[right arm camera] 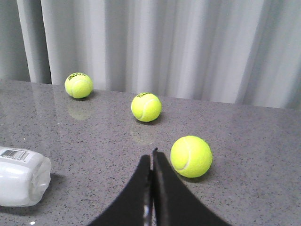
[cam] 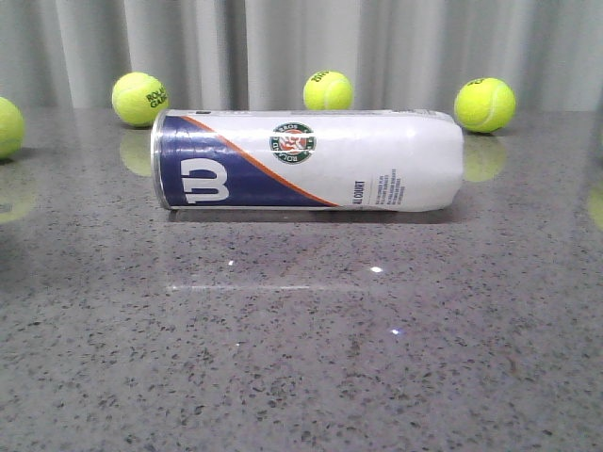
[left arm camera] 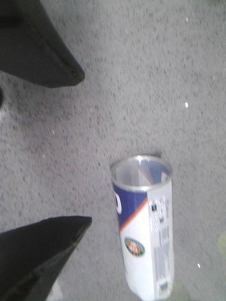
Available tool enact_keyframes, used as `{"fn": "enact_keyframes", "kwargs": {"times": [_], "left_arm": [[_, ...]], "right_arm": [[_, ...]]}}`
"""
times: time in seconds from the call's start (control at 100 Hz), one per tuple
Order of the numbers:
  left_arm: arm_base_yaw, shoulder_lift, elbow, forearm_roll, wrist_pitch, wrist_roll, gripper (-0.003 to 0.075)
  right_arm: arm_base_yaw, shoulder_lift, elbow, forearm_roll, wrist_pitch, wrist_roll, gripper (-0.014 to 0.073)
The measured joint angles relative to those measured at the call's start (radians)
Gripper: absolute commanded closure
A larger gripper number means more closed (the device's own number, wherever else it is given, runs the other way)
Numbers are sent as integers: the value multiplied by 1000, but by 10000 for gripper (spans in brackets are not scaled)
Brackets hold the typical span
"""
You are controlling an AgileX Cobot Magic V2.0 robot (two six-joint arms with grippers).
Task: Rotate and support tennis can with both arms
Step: 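Lower the left gripper onto the can's blue end and grasp it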
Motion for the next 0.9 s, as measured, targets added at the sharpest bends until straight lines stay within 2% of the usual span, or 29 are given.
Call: {"fn": "enact_keyframes", "kwargs": {"times": [0.27,0.57,0.9], "left_arm": [[0,147,-2,-273,11,195,164],[0,366,-2,-503,36,385,165],[0,560,-8,-641,61,522,165]], "right_arm": [[0,0,0,0,0,0,664],[0,0,0,0,0,0,664],[0,0,0,0,0,0,664]]}}
